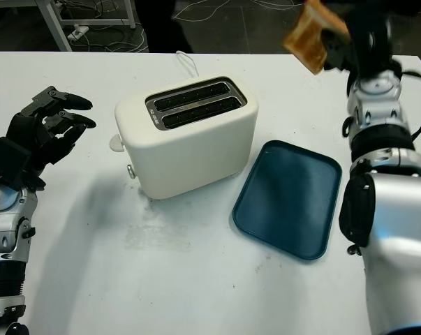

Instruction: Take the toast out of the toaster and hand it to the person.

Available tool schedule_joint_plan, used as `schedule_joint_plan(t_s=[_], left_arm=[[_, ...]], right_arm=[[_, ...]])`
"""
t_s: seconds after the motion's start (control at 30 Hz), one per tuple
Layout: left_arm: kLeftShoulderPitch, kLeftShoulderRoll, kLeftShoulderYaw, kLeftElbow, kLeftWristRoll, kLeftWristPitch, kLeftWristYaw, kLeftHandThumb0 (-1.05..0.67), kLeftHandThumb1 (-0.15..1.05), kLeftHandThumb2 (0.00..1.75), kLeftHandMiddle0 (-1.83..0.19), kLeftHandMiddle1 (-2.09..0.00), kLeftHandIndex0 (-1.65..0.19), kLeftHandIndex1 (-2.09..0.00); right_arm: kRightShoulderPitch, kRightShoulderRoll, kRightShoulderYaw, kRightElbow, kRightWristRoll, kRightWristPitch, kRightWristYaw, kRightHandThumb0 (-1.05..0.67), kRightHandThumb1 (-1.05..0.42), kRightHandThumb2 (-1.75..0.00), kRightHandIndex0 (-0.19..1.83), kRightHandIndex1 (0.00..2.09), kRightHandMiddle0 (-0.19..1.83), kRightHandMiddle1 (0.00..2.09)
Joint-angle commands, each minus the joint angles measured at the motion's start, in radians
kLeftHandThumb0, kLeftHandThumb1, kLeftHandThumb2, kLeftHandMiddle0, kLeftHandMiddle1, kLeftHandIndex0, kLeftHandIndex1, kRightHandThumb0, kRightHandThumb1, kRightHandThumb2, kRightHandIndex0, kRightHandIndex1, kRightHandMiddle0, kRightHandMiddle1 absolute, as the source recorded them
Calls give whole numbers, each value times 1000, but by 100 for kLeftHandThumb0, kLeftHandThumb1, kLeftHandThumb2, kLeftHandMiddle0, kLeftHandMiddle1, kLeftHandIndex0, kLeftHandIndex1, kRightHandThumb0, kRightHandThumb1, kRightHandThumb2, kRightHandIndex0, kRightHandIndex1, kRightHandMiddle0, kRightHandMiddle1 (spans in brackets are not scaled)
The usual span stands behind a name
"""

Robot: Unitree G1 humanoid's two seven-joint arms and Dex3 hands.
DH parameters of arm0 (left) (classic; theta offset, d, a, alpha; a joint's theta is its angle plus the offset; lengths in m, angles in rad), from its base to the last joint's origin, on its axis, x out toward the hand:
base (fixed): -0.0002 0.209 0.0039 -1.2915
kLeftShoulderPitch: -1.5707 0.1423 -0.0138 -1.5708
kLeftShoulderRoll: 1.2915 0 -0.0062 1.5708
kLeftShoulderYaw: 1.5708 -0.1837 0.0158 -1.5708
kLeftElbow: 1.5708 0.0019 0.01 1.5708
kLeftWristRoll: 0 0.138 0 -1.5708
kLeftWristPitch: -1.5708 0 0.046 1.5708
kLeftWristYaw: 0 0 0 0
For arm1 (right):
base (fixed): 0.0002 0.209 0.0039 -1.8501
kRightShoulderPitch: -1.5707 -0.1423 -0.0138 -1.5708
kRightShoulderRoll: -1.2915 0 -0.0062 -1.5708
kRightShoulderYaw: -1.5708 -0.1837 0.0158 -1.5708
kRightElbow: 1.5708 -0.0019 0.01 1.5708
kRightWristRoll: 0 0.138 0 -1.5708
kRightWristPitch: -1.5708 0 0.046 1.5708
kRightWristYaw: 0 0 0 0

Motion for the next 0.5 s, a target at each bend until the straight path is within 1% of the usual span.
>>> schedule_joint_plan(t_s=[0.0, 0.07, 0.17, 0.23, 0.37, 0.47], left_arm=[[-8, 3, 2, 7, 0, -25, -3, -105, 92, 10, -38, -128, -44, -112], [-8, 4, 1, 9, 2, -25, -2, -105, 92, 10, -38, -128, -45, -112], [-7, 4, 2, 9, -2, -22, -4, -105, 92, 10, -38, -128, -45, -112], [-7, 5, 2, 9, 1, -23, -4, -105, 92, 10, -37, -128, -44, -111], [-6, 6, 2, 8, 0, -20, -5, -105, 92, 11, -37, -128, -45, -111], [-5, 6, 2, 5, -2, -16, -6, -105, 92, 10, -37, -128, -45, -111]], right_arm=[[17, 16, -19, 5, 28, 24, -18, -12, -92, -50, 57, 175, 24, 175], [28, 29, -35, 7, 48, 30, -24, -13, -92, -50, 55, 175, 22, 175], [44, 49, -79, 13, 101, 36, -4, -14, -92, -51, 58, 175, 23, 175], [53, 56, -91, 18, 117, 48, 16, -18, -92, -48, 69, 175, 29, 175], [56, 69, -99, 17, 130, 72, 31, -21, -92, -47, 77, 175, 39, 175], [56, 74, -120, 15, 152, 76, 57, -19, -92, -50, 73, 175, 30, 175]])
